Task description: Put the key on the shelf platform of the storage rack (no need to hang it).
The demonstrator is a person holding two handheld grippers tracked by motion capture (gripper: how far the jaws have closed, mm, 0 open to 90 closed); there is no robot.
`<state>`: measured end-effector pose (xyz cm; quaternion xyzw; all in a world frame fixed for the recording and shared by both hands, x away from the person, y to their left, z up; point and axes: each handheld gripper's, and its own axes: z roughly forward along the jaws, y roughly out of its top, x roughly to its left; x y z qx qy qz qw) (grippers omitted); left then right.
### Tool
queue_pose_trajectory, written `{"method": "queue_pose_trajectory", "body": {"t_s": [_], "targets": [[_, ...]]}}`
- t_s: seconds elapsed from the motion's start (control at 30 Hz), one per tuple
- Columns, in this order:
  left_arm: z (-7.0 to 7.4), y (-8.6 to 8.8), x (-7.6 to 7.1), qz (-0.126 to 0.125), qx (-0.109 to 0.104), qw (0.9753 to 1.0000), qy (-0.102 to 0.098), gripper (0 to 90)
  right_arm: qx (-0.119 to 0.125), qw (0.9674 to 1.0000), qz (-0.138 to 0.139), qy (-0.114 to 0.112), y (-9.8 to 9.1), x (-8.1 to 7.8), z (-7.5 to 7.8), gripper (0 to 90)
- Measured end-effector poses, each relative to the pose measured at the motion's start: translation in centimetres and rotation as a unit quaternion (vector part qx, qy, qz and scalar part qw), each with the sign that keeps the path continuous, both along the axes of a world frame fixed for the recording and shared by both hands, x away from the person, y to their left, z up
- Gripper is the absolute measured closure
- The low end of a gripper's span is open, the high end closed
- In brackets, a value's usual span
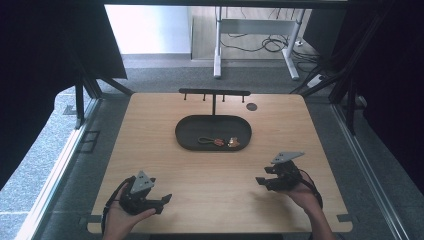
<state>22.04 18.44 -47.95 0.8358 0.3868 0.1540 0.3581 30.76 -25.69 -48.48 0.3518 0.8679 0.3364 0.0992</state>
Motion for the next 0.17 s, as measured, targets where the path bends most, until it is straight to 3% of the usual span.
{"method": "queue_pose_trajectory", "body": {"t_s": [0.17], "targets": [[-0.1, -0.5, 0.1, -0.002, 0.002, 1.0000, 0.003, 22.6, 0.024, 0.9990, -0.026, -0.027, -1.6, -0.7, 0.4, 39.4]]}}
